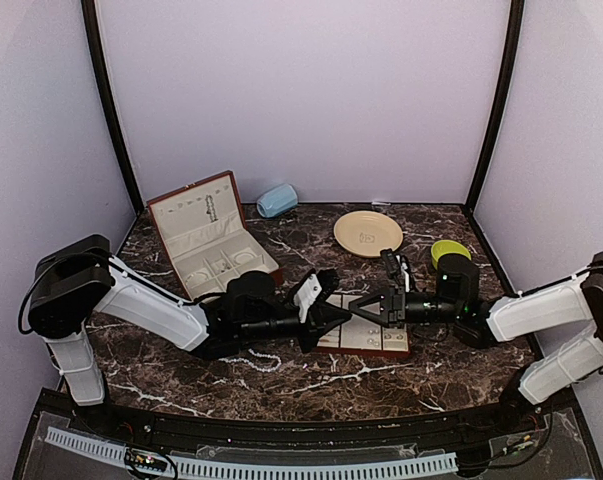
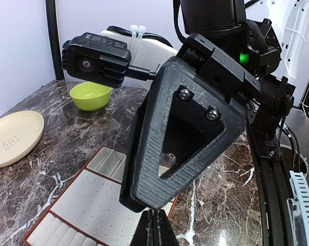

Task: Organize the mixed jewelry
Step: Pass from the left arm to the right, then insert the earring into the earring holder.

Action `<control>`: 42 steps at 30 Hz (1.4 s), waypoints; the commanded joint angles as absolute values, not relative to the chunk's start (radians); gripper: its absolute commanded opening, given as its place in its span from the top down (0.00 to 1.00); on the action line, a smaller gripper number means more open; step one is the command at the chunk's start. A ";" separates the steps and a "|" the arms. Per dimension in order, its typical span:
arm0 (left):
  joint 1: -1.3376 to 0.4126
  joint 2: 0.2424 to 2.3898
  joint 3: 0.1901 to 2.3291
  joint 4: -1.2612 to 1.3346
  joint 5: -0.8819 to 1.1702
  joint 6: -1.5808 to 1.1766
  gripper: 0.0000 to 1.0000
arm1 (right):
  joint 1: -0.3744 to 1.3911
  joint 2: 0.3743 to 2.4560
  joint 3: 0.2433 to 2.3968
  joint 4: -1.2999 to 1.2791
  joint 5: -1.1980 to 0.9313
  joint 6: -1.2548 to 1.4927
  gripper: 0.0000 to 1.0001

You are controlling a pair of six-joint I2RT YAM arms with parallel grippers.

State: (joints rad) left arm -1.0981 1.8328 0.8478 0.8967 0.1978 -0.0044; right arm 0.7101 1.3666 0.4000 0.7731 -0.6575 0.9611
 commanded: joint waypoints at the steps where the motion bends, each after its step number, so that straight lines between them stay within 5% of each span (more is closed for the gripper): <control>1: -1.101 1.816 0.835 0.920 0.209 0.007 1.00 | 0.719 1.371 0.405 0.839 -0.667 0.969 0.76; 12: -1.101 1.813 0.841 0.899 0.203 0.028 1.00 | 0.719 1.354 0.398 0.816 -0.644 0.955 0.85; 18: -1.101 1.800 0.831 0.887 0.159 0.005 0.65 | 0.719 1.296 0.422 0.663 -0.601 0.862 0.86; 22: -1.101 1.759 0.741 0.953 0.125 0.005 0.54 | 0.716 1.245 0.466 0.454 -0.546 0.756 0.85; 33: -1.041 1.615 0.628 0.844 0.014 -0.157 0.50 | 0.764 1.232 0.636 -0.045 -0.260 0.488 0.85; 42: -0.853 1.478 0.583 0.703 0.012 -0.351 0.46 | 0.871 1.363 0.738 -0.150 -0.106 0.467 0.86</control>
State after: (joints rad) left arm -0.9161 1.5608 0.5995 0.7940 0.0254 -0.2420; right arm 0.8322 1.3167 0.6838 -0.0807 -0.2081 0.4992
